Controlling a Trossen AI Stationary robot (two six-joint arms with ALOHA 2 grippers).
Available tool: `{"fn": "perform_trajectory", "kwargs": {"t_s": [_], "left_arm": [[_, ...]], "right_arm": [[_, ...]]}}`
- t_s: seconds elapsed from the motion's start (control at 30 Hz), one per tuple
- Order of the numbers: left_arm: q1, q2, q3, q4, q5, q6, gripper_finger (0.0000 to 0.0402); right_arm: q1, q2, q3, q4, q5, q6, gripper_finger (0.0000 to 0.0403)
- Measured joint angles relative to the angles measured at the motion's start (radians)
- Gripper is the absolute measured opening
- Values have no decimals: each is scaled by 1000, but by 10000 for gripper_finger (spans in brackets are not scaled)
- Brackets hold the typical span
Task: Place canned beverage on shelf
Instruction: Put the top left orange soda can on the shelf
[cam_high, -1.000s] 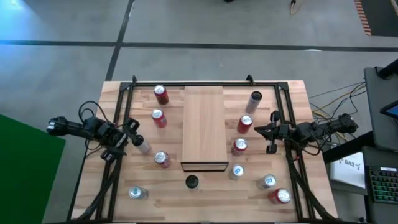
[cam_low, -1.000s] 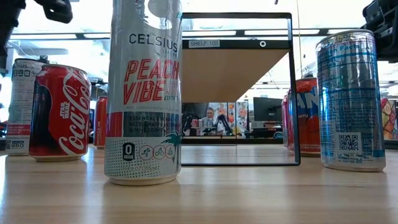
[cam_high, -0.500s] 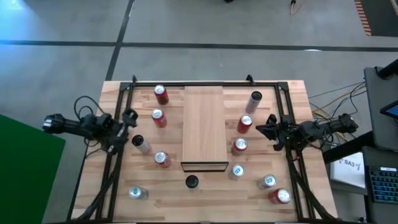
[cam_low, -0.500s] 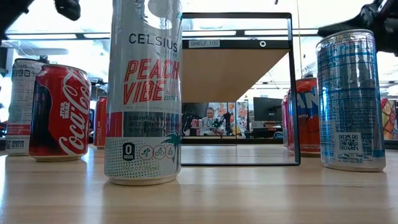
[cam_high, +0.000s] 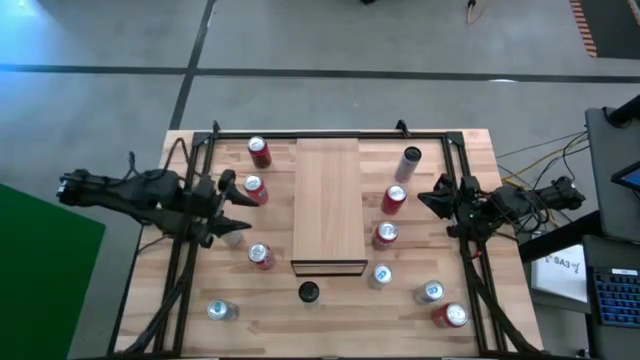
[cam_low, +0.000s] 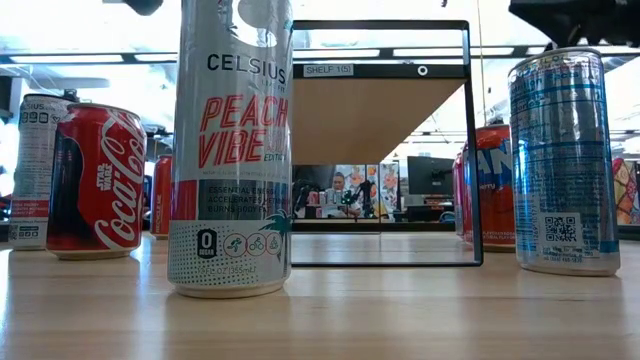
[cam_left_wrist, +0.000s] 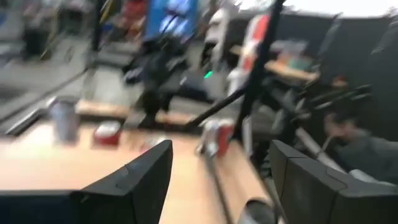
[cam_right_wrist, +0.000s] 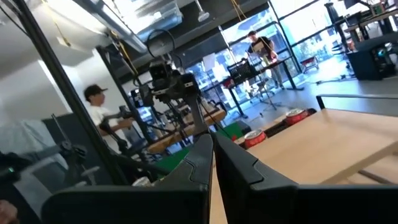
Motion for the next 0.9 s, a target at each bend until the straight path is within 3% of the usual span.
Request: {"fn": "perform_trajectory", "kwargs": {"t_s": [0.17,0.27,0.6,0.9], "left_arm": [[0,22,102,-343,-200,-87,241],[0,31,129,-443,-279,-134,241],[0,36,129,-461,-282,-134,241],[0,76,129,-433,-275,-149,241]], "right_arm": [[0,125,85,1,6,-42,11],[0,198,127,0,7,-60,11],[0,358,236,-59,7,-84,11],[0,381,246,-87,7,-83,11]]}}
